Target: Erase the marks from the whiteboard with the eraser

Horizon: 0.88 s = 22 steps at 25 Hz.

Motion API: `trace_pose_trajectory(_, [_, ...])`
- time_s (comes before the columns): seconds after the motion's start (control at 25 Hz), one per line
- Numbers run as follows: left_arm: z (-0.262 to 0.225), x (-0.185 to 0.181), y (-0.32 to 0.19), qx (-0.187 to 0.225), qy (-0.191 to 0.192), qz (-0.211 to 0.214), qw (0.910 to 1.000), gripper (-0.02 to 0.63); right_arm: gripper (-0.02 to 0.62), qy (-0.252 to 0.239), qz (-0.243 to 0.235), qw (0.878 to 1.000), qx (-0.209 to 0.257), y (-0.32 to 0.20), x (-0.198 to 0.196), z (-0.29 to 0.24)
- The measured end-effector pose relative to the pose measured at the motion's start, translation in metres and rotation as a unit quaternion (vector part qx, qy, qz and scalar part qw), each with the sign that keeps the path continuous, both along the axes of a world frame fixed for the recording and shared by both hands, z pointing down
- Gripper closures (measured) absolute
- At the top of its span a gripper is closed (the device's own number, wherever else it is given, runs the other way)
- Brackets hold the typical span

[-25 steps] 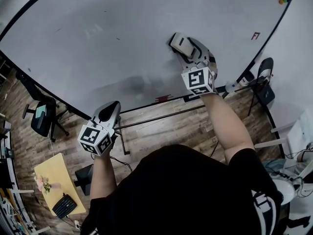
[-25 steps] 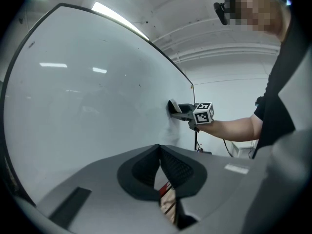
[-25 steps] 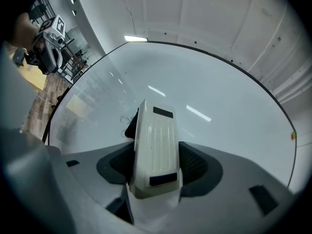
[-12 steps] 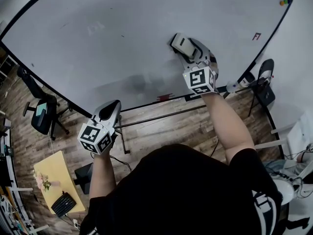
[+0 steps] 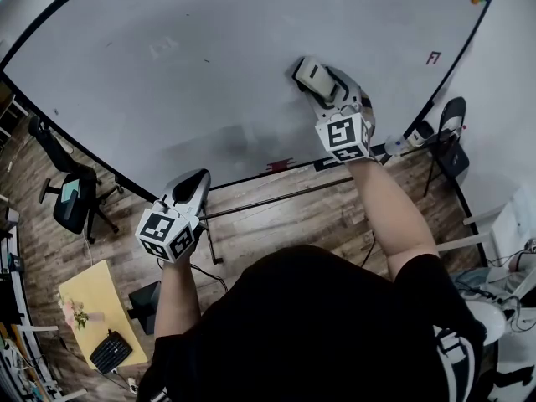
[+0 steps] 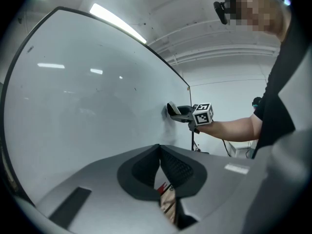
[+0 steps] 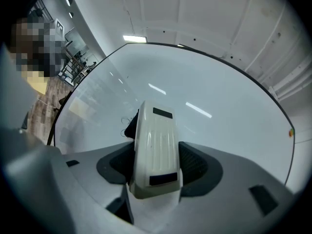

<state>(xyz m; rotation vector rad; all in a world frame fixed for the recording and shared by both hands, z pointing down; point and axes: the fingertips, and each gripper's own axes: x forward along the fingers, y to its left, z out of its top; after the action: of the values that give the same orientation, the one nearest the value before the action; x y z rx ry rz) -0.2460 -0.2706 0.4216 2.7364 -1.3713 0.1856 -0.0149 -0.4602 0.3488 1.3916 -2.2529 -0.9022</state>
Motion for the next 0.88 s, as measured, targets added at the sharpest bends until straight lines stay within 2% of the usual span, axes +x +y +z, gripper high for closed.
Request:
trace_pose_trajectory(0.4, [-0.003,0.021,0.006,0.005,0.000,0.023,0.9997,0.594,0.341,-0.053,0.009,0.998,-0.033,0.017,0.033,0.008])
trace_pose_trajectory(0.88, [-0.006,0.055,0.009,0.009,-0.003,0.059,0.9982,0.592,0.339,-0.094,0.055,0.992,-0.063,0.039,0.099,0.027])
